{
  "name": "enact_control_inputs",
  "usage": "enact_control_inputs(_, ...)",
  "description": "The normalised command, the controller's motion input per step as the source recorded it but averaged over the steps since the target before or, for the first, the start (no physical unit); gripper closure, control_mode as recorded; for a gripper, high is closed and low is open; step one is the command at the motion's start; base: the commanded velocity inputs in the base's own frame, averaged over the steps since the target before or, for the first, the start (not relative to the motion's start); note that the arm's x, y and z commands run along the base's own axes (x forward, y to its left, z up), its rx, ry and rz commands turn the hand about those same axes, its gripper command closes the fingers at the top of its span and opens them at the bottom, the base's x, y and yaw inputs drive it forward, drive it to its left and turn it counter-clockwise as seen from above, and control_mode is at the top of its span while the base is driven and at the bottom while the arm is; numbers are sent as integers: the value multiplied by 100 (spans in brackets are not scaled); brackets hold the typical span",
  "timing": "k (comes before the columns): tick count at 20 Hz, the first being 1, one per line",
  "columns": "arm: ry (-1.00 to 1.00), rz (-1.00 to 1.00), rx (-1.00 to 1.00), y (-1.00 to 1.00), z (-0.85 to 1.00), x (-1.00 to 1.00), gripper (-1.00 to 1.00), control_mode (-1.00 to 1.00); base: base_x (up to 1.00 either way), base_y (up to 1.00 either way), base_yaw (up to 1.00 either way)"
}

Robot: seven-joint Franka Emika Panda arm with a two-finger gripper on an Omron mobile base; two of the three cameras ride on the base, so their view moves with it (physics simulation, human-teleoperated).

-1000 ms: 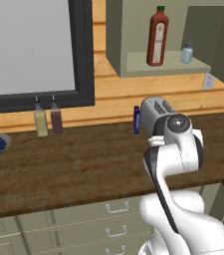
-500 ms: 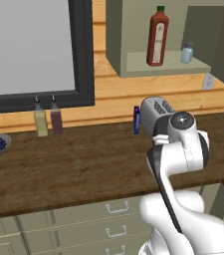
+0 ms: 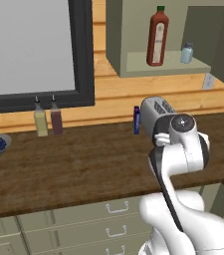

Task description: Put the shaker and condiment bottle from the counter next to their counterparts in the cabinet.

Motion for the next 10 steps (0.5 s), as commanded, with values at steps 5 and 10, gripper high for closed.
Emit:
enact_control_inputs(5,-13,-16,-8,0,-72,9,-100,-100,0,0,0)
enact_control_inputs(10,-20,-27,-12,0,-56,1,-100,-100,0,0,0)
